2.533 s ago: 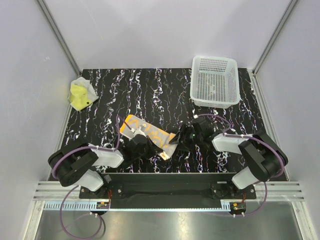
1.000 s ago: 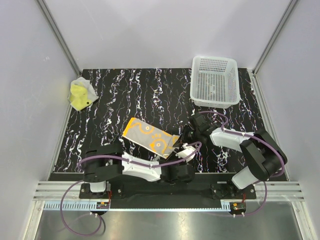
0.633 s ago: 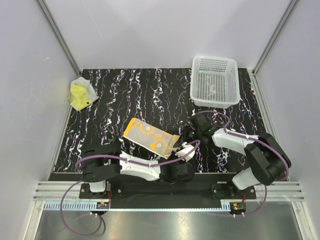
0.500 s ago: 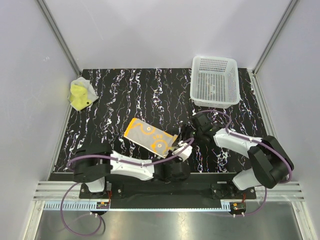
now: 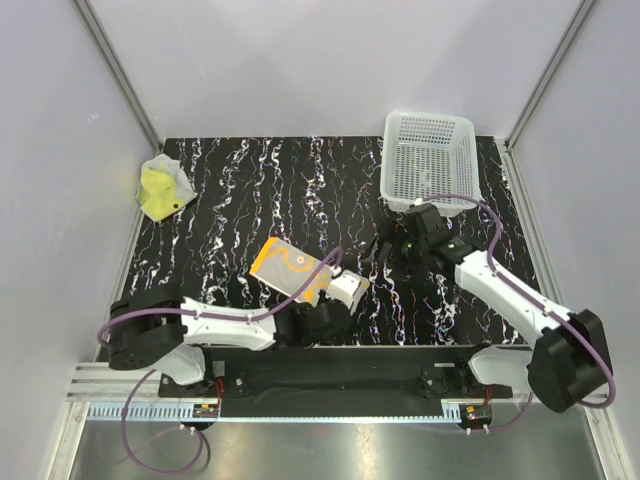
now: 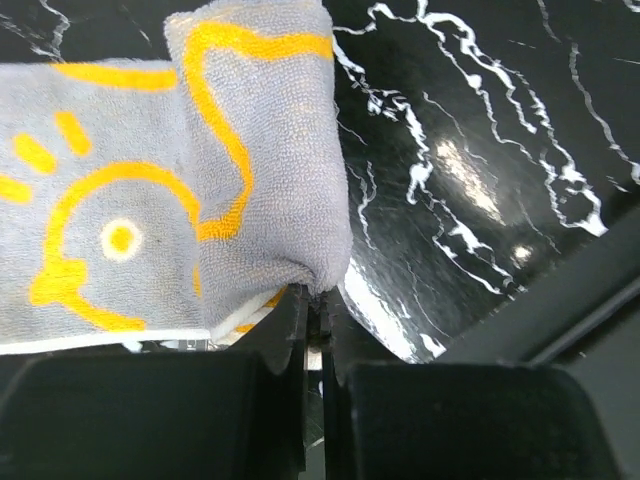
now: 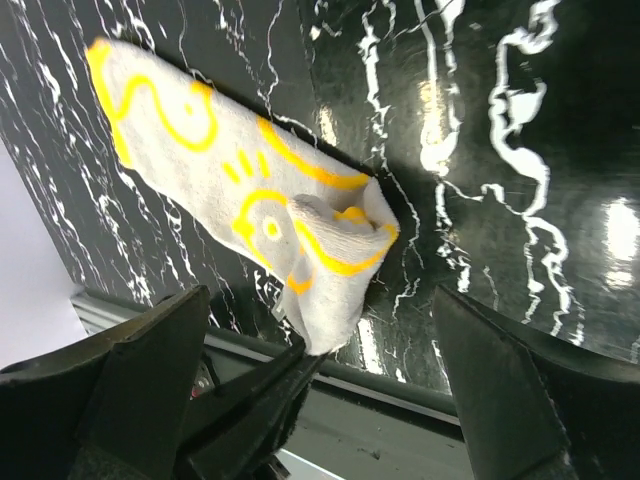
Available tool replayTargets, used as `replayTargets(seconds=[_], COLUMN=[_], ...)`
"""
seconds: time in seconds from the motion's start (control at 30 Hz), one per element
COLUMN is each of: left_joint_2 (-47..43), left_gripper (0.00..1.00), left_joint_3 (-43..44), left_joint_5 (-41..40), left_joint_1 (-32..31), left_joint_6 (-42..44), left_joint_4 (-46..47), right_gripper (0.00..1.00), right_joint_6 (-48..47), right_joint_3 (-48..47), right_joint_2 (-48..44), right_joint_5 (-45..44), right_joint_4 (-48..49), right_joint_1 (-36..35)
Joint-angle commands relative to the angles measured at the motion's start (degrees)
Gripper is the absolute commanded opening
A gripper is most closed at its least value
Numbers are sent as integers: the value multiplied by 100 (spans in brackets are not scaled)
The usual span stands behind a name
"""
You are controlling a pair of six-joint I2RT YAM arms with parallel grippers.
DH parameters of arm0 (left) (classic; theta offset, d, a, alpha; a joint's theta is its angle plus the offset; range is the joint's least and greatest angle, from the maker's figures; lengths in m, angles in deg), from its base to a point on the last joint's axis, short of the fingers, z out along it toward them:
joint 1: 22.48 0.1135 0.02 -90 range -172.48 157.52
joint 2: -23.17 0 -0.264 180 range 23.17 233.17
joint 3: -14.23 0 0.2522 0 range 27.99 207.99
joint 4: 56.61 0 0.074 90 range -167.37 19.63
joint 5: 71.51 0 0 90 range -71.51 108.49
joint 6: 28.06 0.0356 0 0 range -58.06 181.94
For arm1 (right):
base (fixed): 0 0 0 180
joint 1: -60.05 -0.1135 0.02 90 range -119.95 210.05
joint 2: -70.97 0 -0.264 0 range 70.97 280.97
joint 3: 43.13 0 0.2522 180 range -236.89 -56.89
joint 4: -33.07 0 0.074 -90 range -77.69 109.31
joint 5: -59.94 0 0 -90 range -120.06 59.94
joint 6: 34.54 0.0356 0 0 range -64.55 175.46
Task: Roll the towels
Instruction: Roll the towel
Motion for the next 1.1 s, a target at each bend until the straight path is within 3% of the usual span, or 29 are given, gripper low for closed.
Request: replayTargets(seconds=[0.0,0.2,0.3,0.5,0.63,0.83,1.07], left_joint_2=[-417,-971,-989,-901,-611,179,1006], left_gripper=[0,0,0,0,0,0,0], left_joint_3=[-254,-1106,-1423,-2099,-2557,-2899,-3111], left_joint_5=[760,1991,2798,3679,4381,4910,5235], left_joint_1=[270,1113,1544,2308,2949,3372,3733], left_joint_6=[-283,-845,-995,-1679,-2260,-2841,-3386], left_joint_4=[822,1972,2561,3861,4935,6201,7432], right_gripper=[100,100,100,100,100,100,100], right_joint_6=[-123,158,360,790,1037,1116,1072], right_joint_3=[-164,380,785,1558,1884,1884,1647], right_joint_2=[-343,-598,-721,-739,-563,43,939], right_joint_5=[-371,164,542,1262,1527,1685,1370], right_joint_4=[-374,126,644,1926,2875,3685,3844], right_joint_1=[120,111,120,111,120,111,-135])
